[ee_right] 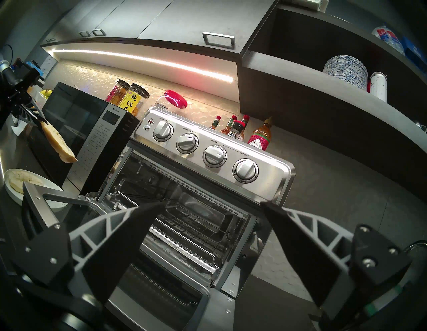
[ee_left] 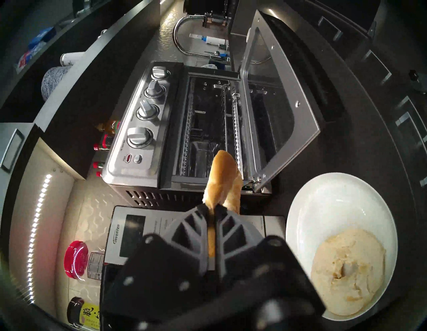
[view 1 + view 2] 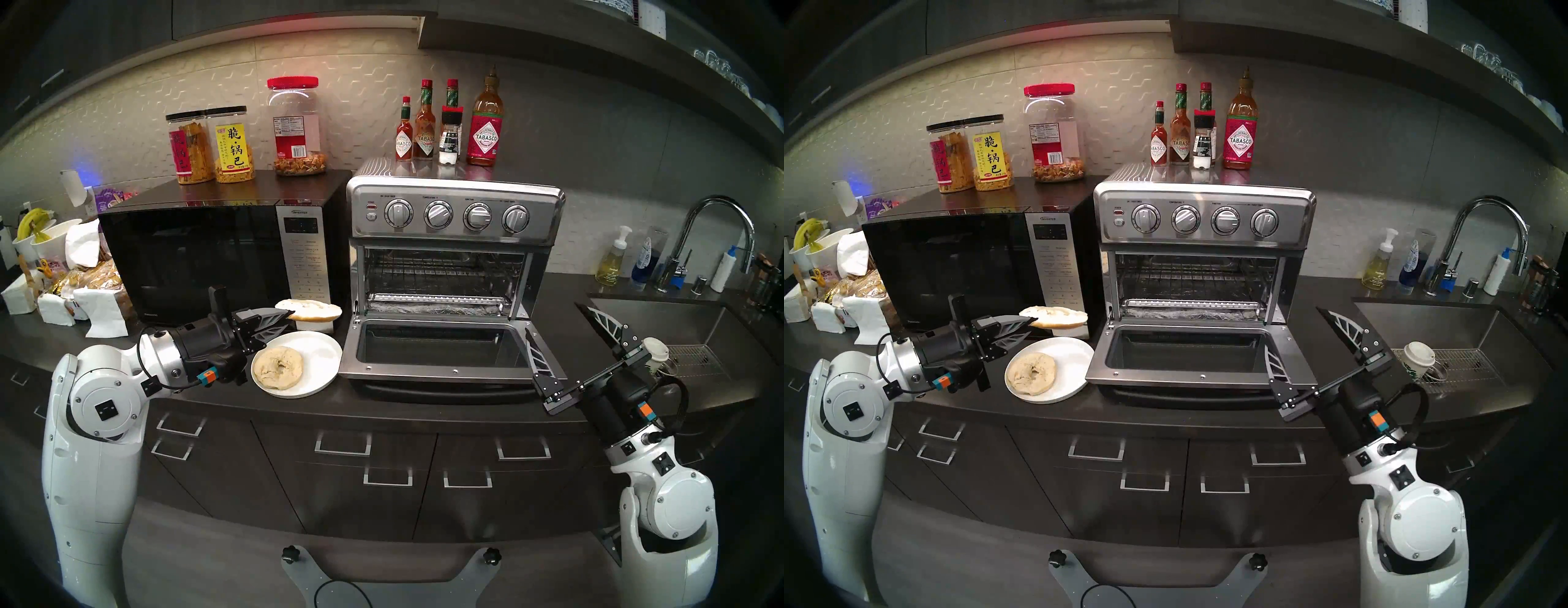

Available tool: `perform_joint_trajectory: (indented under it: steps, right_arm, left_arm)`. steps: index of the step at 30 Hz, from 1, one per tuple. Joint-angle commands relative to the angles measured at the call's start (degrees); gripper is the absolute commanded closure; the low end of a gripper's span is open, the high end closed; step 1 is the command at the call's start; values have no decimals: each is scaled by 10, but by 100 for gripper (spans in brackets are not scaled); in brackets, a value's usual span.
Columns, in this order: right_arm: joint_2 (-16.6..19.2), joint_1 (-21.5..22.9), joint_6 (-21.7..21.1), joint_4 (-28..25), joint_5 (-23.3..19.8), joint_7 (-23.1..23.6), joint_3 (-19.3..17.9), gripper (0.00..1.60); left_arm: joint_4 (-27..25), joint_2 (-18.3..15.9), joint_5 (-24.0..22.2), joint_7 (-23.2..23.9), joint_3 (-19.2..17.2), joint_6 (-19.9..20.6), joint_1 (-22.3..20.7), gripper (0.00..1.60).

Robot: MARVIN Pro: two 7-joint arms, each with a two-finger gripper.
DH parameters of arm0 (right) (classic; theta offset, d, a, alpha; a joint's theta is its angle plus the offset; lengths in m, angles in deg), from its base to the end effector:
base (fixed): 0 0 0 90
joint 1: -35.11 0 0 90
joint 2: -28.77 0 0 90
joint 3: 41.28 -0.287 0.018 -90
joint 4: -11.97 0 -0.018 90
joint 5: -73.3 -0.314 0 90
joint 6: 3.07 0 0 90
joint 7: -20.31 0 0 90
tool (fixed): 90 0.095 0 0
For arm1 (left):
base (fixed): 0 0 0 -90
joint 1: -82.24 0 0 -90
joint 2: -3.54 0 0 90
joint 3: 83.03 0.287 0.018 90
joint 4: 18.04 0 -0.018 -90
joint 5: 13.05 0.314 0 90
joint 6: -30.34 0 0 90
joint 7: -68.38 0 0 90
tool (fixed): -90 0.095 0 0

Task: Open the oven and place the bagel inside on the rack

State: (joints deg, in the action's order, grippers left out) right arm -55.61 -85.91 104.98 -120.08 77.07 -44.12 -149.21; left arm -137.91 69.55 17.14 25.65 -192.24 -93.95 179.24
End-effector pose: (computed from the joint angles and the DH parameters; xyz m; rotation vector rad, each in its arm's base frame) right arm 0.2558 -0.0556 -0.1683 1.5716 0.7854 2.4503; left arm 0.3395 0.0866 -0.1384 -0.9470 1.8185 -1.7051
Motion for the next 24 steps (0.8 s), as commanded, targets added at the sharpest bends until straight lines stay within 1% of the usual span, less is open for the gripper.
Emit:
perform_joint_trajectory:
  steps: [1, 13, 16, 20, 24]
  right_arm:
    - [1, 1, 3, -12, -3, 1, 0, 0]
    - [1, 1, 3, -12, -3, 1, 0, 0]
    - [1, 1, 3, -12, -3, 1, 0, 0]
    - [1, 1, 3, -12, -3, 1, 0, 0]
    - [1, 1, 3, -12, -3, 1, 0, 0]
  left_arm:
    - [-11, 7, 8, -9, 14, 15, -36, 158]
    - [-6, 21, 32, -14, 54, 32, -68, 160]
    - [-8, 25, 36, -15, 65, 33, -69, 160]
    - [-9, 30, 39, -18, 69, 35, -69, 160]
    - [-7, 33, 46, -16, 81, 41, -77, 160]
